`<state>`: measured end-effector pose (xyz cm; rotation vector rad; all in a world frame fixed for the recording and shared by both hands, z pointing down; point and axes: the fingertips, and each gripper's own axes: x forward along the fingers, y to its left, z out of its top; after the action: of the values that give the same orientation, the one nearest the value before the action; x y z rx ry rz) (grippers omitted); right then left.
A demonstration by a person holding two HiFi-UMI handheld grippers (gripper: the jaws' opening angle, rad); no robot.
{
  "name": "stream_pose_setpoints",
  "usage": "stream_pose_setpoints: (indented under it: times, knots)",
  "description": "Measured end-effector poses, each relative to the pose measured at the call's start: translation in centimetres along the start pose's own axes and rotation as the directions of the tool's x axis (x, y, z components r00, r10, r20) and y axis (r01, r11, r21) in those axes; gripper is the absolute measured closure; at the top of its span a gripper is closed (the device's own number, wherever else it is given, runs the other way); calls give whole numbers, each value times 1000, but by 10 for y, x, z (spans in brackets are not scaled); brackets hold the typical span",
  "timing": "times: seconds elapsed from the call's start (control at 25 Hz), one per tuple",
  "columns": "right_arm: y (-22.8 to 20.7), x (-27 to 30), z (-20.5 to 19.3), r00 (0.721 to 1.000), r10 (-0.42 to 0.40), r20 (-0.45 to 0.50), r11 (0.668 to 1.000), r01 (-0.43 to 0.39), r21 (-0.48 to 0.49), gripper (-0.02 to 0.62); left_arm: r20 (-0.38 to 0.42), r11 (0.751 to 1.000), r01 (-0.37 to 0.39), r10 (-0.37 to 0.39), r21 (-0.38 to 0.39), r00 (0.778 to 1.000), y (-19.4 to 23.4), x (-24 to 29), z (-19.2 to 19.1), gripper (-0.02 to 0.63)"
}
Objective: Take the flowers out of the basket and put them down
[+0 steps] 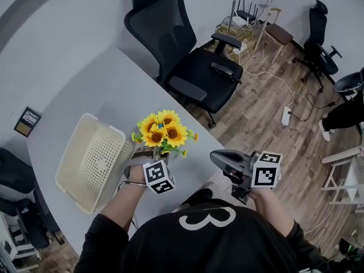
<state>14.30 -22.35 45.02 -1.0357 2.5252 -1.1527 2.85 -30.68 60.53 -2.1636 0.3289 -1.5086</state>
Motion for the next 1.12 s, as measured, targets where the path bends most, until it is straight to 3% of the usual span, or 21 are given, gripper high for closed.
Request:
stream_pose_setpoints:
  times: [0.48, 0.6, 1.12]
  knots:
    - [4, 9, -4, 1000, 19, -11, 1000, -19, -5, 586, 25, 1000, 2, -2, 12, 1000, -2, 3, 0, 520]
    - [6, 7, -6, 1000, 17, -10, 1000, -17, -5, 586, 31, 1000, 0, 0, 10, 1000, -5, 2, 1, 491]
    - [28, 12, -28, 999, 35, -9, 999, -35, -4, 586, 122, 990, -22, 39, -142, 992, 2, -26, 3, 423]
